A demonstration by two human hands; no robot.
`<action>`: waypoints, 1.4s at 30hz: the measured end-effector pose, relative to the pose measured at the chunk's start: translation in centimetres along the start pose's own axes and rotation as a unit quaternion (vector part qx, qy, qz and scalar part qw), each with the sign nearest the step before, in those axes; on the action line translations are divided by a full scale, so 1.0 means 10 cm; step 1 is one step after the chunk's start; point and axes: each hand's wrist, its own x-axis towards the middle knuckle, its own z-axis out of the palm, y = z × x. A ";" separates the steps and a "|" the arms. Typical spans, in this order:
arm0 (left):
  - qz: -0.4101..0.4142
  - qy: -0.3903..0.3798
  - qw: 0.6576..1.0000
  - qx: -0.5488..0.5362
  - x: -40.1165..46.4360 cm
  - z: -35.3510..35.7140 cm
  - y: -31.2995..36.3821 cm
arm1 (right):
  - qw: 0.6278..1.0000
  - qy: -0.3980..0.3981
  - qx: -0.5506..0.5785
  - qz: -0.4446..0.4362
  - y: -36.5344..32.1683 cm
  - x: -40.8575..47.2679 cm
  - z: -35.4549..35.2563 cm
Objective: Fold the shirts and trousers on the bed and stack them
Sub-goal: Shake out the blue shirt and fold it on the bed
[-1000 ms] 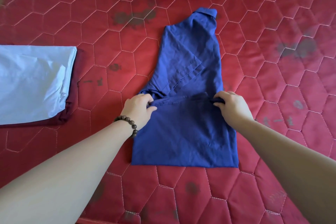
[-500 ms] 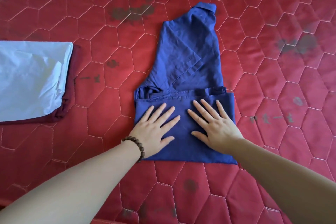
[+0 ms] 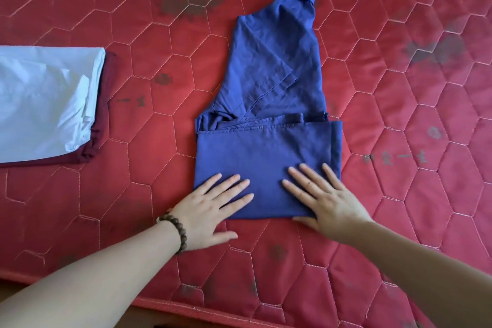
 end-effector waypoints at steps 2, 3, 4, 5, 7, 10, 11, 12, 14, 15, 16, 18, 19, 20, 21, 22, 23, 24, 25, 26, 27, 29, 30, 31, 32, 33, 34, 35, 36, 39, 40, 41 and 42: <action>-0.044 0.002 0.999 0.001 -0.07 -0.03 -0.09 | 0.997 -0.016 0.011 0.080 0.14 -0.10 -0.05; -0.059 0.004 0.998 -0.001 -0.09 -0.04 -0.12 | 0.995 -0.020 0.016 0.100 0.17 -0.14 -0.08; -0.061 0.011 0.998 0.000 -0.12 -0.05 -0.15 | 0.994 -0.021 0.019 0.103 0.18 -0.17 -0.10; -0.055 0.028 0.998 0.003 -0.14 -0.06 -0.16 | 0.996 -0.017 0.020 0.091 0.17 -0.20 -0.09; -0.046 0.057 0.997 -0.006 -0.16 -0.13 -0.19 | 0.998 0.003 0.022 0.052 0.11 -0.26 -0.09; -0.057 0.058 0.995 -0.056 -0.14 -0.27 -0.22 | 0.998 0.038 0.015 0.039 0.07 -0.32 -0.15; -0.076 0.041 0.992 -0.098 -0.14 -0.29 -0.23 | 0.998 0.048 0.012 0.048 0.08 -0.31 -0.19; -0.106 0.034 0.982 -0.154 -0.16 -0.30 -0.23 | 0.997 0.050 0.020 0.060 0.08 -0.28 -0.24; -0.195 0.043 0.935 -0.294 -0.21 -0.39 -0.22 | 0.992 0.009 0.086 0.095 0.08 -0.24 -0.36; -0.241 0.045 0.904 -0.350 -0.23 -0.47 -0.21 | 0.982 -0.016 0.141 0.125 0.09 -0.24 -0.42; -0.272 0.047 0.878 -0.390 -0.25 -0.56 -0.21 | 0.964 -0.037 0.205 0.164 0.09 -0.25 -0.52; -0.303 0.059 0.844 -0.438 -0.30 -0.78 -0.23 | 0.921 -0.043 0.302 0.243 0.06 -0.30 -0.73; -0.310 0.066 0.832 -0.456 -0.33 -0.89 -0.23 | 0.900 -0.027 0.339 0.274 0.06 -0.33 -0.84; -0.320 0.070 0.820 -0.470 -0.37 -1.00 -0.22 | 0.880 -0.005 0.369 0.299 0.06 -0.35 -0.95; -0.332 0.075 0.806 -0.484 -0.42 -1.11 -0.22 | 0.863 0.012 0.397 0.313 0.05 -0.37 -1.08; -0.341 0.086 0.793 -0.497 -0.47 -1.22 -0.21 | 0.851 0.023 0.413 0.323 0.05 -0.38 -1.19; -0.350 0.102 0.782 -0.506 -0.51 -1.31 -0.21 | 0.840 0.030 0.429 0.331 0.05 -0.41 -1.31; -0.360 0.119 0.772 -0.510 -0.54 -1.41 -0.19 | 0.827 0.040 0.447 0.339 0.05 -0.43 -1.42; -0.374 0.136 0.762 -0.510 -0.56 -1.49 -0.18 | 0.815 0.052 0.464 0.344 0.04 -0.45 -1.53; -0.385 0.154 0.754 -0.510 -0.56 -1.57 -0.18 | 0.805 0.064 0.477 0.347 0.03 -0.46 -1.62; -0.394 0.169 0.747 -0.508 -0.54 -1.64 -0.18 | 0.797 0.078 0.483 0.355 0.02 -0.46 -1.70; -0.413 0.190 0.731 -0.508 -0.48 -1.72 -0.20 | 0.781 0.107 0.485 0.378 0.01 -0.38 -1.79; -0.424 0.199 0.721 -0.511 -0.43 -1.74 -0.23 | 0.772 0.122 0.489 0.388 0.01 -0.32 -1.82; -0.436 0.208 0.710 -0.512 -0.38 -1.74 -0.26 | 0.760 0.137 0.493 0.400 0.02 -0.24 -1.85; -0.450 0.216 0.700 -0.510 -0.32 -1.73 -0.31 | 0.750 0.151 0.497 0.410 0.04 -0.16 -1.84; -0.465 0.221 0.693 -0.505 -0.25 -1.71 -0.36 | 0.738 0.164 0.503 0.419 0.07 -0.06 -1.83; -0.479 0.224 0.687 -0.498 -0.19 -1.68 -0.42 | 0.726 0.175 0.511 0.425 0.10 0.03 -1.80; -0.489 0.225 0.683 -0.493 -0.12 -1.64 -0.48 | 0.714 0.181 0.523 0.429 0.12 0.11 -1.76; -0.497 0.224 0.679 -0.491 -0.07 -1.59 -0.54 | 0.704 0.179 0.537 0.429 0.14 0.19 -1.72; -0.501 0.216 0.678 -0.493 0.10 -1.40 -0.72 | 0.719 0.131 0.558 0.392 0.15 0.40 -1.58; -0.499 0.211 0.680 -0.493 0.14 -1.34 -0.77 | 0.734 0.118 0.548 0.384 0.17 0.47 -1.52; -0.499 0.208 0.679 -0.497 0.19 -1.28 -0.83 | 0.744 0.122 0.535 0.381 0.21 0.54 -1.48; -0.500 0.208 0.673 -0.504 0.24 -1.23 -0.90 | 0.751 0.139 0.521 0.381 0.27 0.62 -1.44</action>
